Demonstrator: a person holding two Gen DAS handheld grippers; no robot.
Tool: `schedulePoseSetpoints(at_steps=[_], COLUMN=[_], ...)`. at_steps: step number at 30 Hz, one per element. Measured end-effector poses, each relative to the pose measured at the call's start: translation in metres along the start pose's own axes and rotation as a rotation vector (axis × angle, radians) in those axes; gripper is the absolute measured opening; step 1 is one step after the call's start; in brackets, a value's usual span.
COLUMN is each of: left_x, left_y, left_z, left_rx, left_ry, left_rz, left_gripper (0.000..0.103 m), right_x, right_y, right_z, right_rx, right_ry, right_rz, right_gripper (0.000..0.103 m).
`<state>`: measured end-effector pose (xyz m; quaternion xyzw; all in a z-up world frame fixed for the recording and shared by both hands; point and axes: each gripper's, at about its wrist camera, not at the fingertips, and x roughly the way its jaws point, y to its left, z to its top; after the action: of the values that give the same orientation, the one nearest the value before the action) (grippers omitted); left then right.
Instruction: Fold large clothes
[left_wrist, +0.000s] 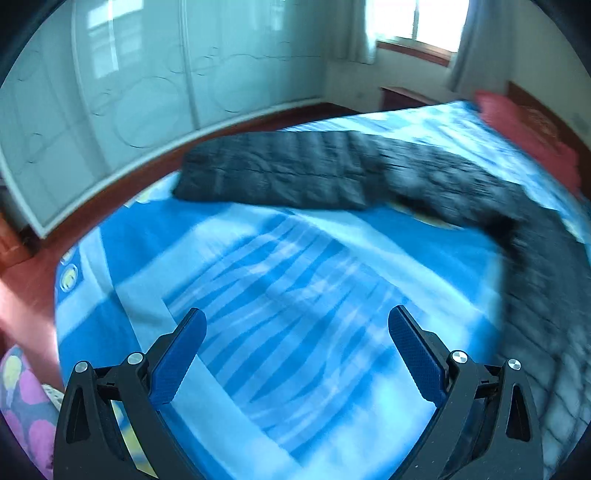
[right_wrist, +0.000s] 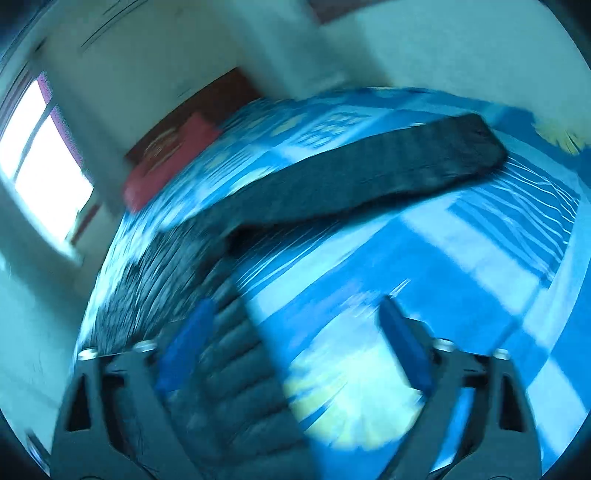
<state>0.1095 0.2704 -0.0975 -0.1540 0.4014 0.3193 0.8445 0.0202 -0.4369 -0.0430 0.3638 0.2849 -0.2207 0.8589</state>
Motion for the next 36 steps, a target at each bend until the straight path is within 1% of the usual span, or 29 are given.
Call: schedulePoseSetpoints(at_steps=[2, 5, 6, 8, 10, 13, 15, 21, 26, 27, 28, 29, 31, 33, 36], left_x=[0.018, 0.044, 0.051, 0.051, 0.051, 0.049, 0.051, 0.053, 0.054, 0.053, 0.053, 0.053, 0.054, 0.055, 0.054], left_y=[0.006, 0.017, 0.023, 0.032, 0.033, 0.028, 0.027, 0.025, 0.023, 0.023, 0.023, 0.023, 0.022, 0.022, 0.022], left_z=[0.003, 0.002, 0.001, 0.002, 0.002, 0.0, 0.0, -0.002, -0.002, -0.003, -0.003, -0.003, -0.002, -0.002, -0.002], left_rx=[-0.012, -0.039, -0.067, -0.123, -0.126, -0.103, -0.105, -0.097, -0.092, -0.092, -0.092, -0.091, -0.089, -0.089, -0.088], left_ry=[0.005, 0.036, 0.063, 0.057, 0.059, 0.047, 0.047, 0.038, 0.035, 0.034, 0.033, 0.032, 0.031, 0.031, 0.03], left_rz=[0.04, 0.096, 0.076, 0.042, 0.046, 0.077, 0.076, 0.088, 0.095, 0.096, 0.097, 0.098, 0.101, 0.1, 0.101], left_gripper=[0.098, 0.098, 0.099, 0.099, 0.099, 0.099, 0.099, 0.099, 0.099, 0.099, 0.099, 0.099, 0.099, 0.099, 0.099], right_x=[0.009, 0.018, 0.02, 0.028, 0.036, 0.051, 0.059, 0.072, 0.08, 0.083, 0.083, 0.087, 0.086, 0.085, 0.074], right_y=[-0.04, -0.089, -0.098, -0.122, -0.135, -0.15, -0.157, -0.157, -0.16, -0.161, -0.162, -0.163, -0.166, -0.163, -0.14], right_z=[0.023, 0.047, 0.051, 0.062, 0.068, 0.075, 0.077, 0.097, 0.108, 0.11, 0.109, 0.111, 0.108, 0.109, 0.11], right_rx=[0.131, 0.283, 0.312, 0.371, 0.394, 0.437, 0.459, 0.41, 0.415, 0.415, 0.413, 0.414, 0.417, 0.417, 0.352], right_ry=[-0.027, -0.077, -0.089, -0.118, -0.132, -0.143, -0.148, -0.218, -0.276, -0.278, -0.276, -0.269, -0.26, -0.263, -0.285], right_rz=[0.023, 0.044, 0.046, 0.055, 0.049, 0.038, 0.042, 0.028, 0.038, 0.028, 0.007, -0.01, -0.03, -0.015, -0.006], right_gripper=[0.077, 0.073, 0.073, 0.073, 0.073, 0.073, 0.073, 0.073, 0.073, 0.069, 0.057, 0.05, 0.018, 0.013, 0.009])
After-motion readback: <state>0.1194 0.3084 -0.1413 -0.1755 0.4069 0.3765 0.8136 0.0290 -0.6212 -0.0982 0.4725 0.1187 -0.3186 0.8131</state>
